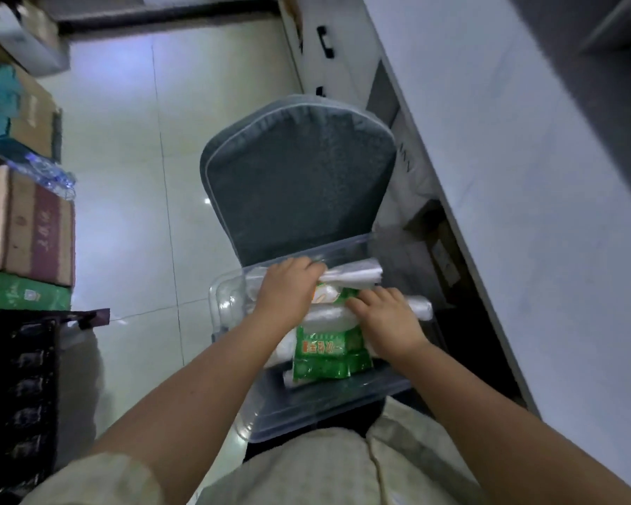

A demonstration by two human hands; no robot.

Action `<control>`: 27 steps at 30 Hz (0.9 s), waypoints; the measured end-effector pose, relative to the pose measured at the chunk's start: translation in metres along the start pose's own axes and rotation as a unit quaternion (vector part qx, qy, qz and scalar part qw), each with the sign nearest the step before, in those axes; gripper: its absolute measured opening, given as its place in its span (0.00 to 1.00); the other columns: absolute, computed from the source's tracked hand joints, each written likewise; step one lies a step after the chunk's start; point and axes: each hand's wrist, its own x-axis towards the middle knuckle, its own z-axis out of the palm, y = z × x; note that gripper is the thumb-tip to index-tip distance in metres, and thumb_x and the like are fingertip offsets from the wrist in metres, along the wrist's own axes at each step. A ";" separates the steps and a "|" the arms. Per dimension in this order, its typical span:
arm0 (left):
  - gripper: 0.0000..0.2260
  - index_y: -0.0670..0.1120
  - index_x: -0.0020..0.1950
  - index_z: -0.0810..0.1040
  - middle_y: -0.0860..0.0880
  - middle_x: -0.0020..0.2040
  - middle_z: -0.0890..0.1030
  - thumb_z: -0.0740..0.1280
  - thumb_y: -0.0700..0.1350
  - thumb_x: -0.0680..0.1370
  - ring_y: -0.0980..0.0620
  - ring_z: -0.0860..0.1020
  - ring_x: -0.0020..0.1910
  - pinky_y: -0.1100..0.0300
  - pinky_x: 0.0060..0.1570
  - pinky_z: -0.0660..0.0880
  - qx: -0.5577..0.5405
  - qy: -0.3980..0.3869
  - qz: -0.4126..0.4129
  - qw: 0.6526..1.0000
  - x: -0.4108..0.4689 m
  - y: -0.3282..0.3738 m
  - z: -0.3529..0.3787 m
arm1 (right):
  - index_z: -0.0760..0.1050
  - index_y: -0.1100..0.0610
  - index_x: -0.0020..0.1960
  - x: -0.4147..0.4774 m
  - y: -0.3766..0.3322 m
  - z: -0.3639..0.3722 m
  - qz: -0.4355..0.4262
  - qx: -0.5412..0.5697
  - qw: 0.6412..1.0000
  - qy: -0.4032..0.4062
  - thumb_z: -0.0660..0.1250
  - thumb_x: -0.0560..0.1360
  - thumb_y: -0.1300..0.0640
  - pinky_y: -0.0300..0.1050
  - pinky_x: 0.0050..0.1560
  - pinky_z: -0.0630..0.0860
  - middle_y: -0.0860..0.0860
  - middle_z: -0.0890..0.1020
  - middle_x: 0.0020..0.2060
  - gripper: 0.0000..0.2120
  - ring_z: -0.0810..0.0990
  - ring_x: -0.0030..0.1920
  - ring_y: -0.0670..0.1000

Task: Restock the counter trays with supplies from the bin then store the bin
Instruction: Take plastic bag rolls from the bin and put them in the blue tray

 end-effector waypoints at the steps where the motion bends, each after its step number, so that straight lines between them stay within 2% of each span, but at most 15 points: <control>1: 0.14 0.48 0.57 0.79 0.47 0.49 0.80 0.67 0.39 0.73 0.42 0.76 0.49 0.51 0.45 0.69 0.005 0.011 0.025 1.000 0.000 0.006 -0.007 | 0.78 0.55 0.54 -0.008 -0.004 -0.006 0.011 0.000 1.000 0.018 0.75 0.59 0.62 0.50 0.45 0.74 0.52 0.81 0.43 0.23 0.78 0.43 0.58; 5: 0.11 0.48 0.50 0.80 0.48 0.43 0.80 0.70 0.38 0.69 0.42 0.77 0.43 0.51 0.43 0.70 0.034 0.066 0.130 0.989 0.003 0.034 -0.034 | 0.77 0.57 0.54 -0.046 -0.017 -0.026 0.066 -0.017 0.993 0.093 0.75 0.56 0.62 0.48 0.41 0.74 0.51 0.81 0.39 0.26 0.78 0.40 0.56; 8: 0.11 0.50 0.50 0.80 0.51 0.43 0.81 0.70 0.40 0.70 0.43 0.77 0.43 0.50 0.45 0.68 0.034 0.107 0.201 0.973 0.006 0.067 -0.049 | 0.77 0.57 0.48 -0.084 -0.025 -0.040 0.135 -0.038 0.982 0.129 0.73 0.55 0.63 0.49 0.39 0.72 0.51 0.78 0.35 0.21 0.76 0.37 0.56; 11: 0.10 0.50 0.49 0.81 0.50 0.43 0.82 0.71 0.39 0.70 0.44 0.77 0.44 0.51 0.45 0.68 0.004 0.132 0.272 0.953 0.008 0.112 -0.063 | 0.77 0.56 0.46 -0.128 -0.028 -0.056 0.222 -0.045 0.962 0.155 0.73 0.57 0.63 0.50 0.42 0.73 0.51 0.79 0.38 0.18 0.76 0.39 0.56; 14: 0.09 0.49 0.50 0.80 0.49 0.44 0.82 0.69 0.39 0.71 0.43 0.77 0.45 0.50 0.45 0.69 -0.020 0.141 0.341 0.929 0.003 0.174 -0.081 | 0.78 0.56 0.48 -0.175 -0.028 -0.077 0.296 -0.056 0.935 0.186 0.74 0.60 0.60 0.51 0.45 0.74 0.52 0.81 0.41 0.17 0.78 0.42 0.57; 18: 0.10 0.48 0.51 0.80 0.49 0.44 0.81 0.64 0.37 0.74 0.43 0.74 0.45 0.50 0.45 0.67 -0.063 0.127 0.411 0.900 -0.022 0.261 -0.102 | 0.77 0.57 0.46 -0.241 -0.031 -0.102 0.356 -0.097 0.895 0.252 0.73 0.60 0.66 0.49 0.40 0.73 0.53 0.81 0.39 0.15 0.77 0.38 0.57; 22: 0.11 0.48 0.53 0.80 0.50 0.45 0.81 0.62 0.38 0.76 0.44 0.74 0.46 0.52 0.46 0.65 -0.106 0.132 0.487 0.857 -0.065 0.342 -0.117 | 0.77 0.57 0.44 -0.320 -0.038 -0.117 0.428 -0.142 0.854 0.259 0.71 0.54 0.69 0.48 0.37 0.72 0.51 0.79 0.37 0.20 0.75 0.36 0.56; 27: 0.11 0.47 0.53 0.80 0.50 0.44 0.81 0.62 0.37 0.76 0.44 0.74 0.45 0.51 0.45 0.68 -0.159 0.127 0.554 0.807 -0.133 0.439 -0.118 | 0.77 0.57 0.45 -0.434 -0.055 -0.127 0.512 -0.170 0.791 0.289 0.72 0.55 0.72 0.48 0.38 0.71 0.51 0.79 0.36 0.21 0.75 0.36 0.56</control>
